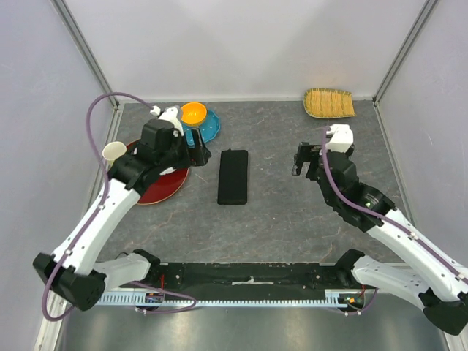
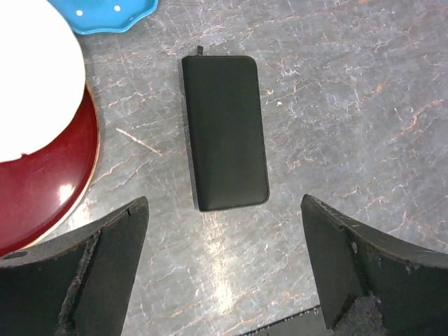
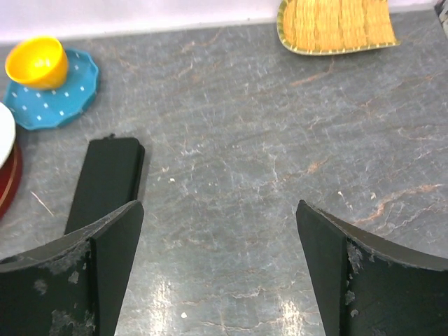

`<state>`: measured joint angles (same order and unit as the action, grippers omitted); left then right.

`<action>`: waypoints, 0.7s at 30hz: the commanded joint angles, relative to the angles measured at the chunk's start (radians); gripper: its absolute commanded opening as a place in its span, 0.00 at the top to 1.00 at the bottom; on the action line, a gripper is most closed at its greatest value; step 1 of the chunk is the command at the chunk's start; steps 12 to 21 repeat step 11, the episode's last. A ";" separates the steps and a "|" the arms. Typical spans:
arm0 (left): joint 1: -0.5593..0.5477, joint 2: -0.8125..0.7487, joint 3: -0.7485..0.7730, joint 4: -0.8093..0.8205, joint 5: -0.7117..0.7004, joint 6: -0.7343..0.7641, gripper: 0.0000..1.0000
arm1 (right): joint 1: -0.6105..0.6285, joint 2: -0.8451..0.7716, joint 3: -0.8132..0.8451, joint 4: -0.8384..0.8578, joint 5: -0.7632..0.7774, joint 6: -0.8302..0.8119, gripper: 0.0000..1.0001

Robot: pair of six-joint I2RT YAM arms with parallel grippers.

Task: Sort the hair-cutting tools

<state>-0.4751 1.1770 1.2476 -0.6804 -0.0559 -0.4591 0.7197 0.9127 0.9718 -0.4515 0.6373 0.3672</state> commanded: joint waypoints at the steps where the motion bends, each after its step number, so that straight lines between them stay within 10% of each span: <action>1: 0.001 -0.102 0.006 -0.113 -0.030 0.003 0.04 | -0.005 -0.052 0.076 -0.032 0.045 -0.002 0.02; 21: 0.001 -0.201 0.035 -0.140 -0.016 0.000 0.00 | -0.005 -0.083 0.116 -0.041 0.076 -0.017 0.02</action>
